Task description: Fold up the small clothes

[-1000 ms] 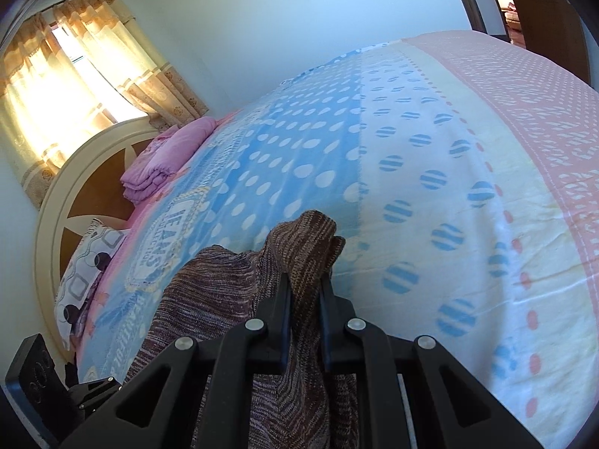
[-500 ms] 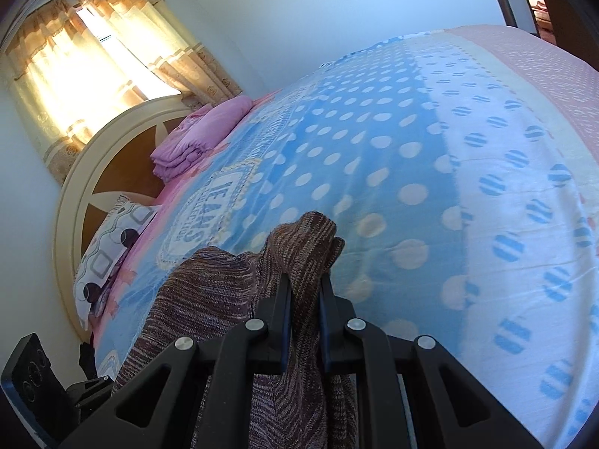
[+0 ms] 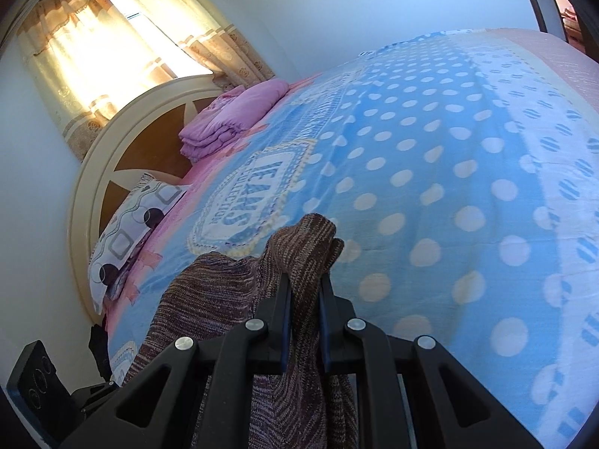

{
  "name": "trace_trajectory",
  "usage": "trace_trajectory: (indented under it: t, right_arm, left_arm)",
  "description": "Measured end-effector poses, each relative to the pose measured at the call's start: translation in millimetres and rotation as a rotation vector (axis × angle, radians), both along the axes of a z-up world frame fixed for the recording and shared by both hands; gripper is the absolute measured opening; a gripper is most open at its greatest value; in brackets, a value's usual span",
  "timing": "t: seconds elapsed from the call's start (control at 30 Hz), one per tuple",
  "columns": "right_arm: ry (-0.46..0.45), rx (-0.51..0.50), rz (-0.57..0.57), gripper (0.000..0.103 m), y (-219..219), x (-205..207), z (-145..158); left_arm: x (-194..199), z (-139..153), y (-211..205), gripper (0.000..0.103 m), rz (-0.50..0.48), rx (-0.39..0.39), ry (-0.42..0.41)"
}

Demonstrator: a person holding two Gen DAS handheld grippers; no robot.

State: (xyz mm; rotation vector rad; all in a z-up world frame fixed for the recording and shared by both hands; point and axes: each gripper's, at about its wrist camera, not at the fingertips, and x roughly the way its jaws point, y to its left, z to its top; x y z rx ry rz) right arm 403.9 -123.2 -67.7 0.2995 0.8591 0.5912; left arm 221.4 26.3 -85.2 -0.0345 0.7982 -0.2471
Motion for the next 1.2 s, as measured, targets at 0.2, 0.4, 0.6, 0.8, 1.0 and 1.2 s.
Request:
trace_trajectory:
  t: [0.2, 0.4, 0.6, 0.8, 1.0, 1.2]
  right_arm:
    - [0.007, 0.011, 0.052, 0.012, 35, 0, -2]
    - [0.007, 0.011, 0.101, 0.012, 67, -1, -1]
    - [0.012, -0.020, 0.153, 0.012, 104, 1, -3]
    - [0.014, -0.046, 0.194, 0.012, 136, 4, -6]
    - [0.018, -0.073, 0.234, 0.012, 167, 7, -12]
    - [0.032, -0.089, 0.257, 0.012, 186, 8, -21]
  left_arm:
    - [-12, 2, 21, 0.029, 0.033, 0.033, -0.007]
    - [-20, -1, 40, 0.029, 0.063, 0.048, -0.015]
    - [-24, -8, 57, 0.029, 0.089, 0.052, -0.008]
    - [-27, -11, 74, 0.029, 0.118, 0.057, -0.007]
    - [-31, -17, 90, 0.029, 0.153, 0.051, -0.005]
    - [-38, -27, 97, 0.029, 0.165, 0.041, 0.012]
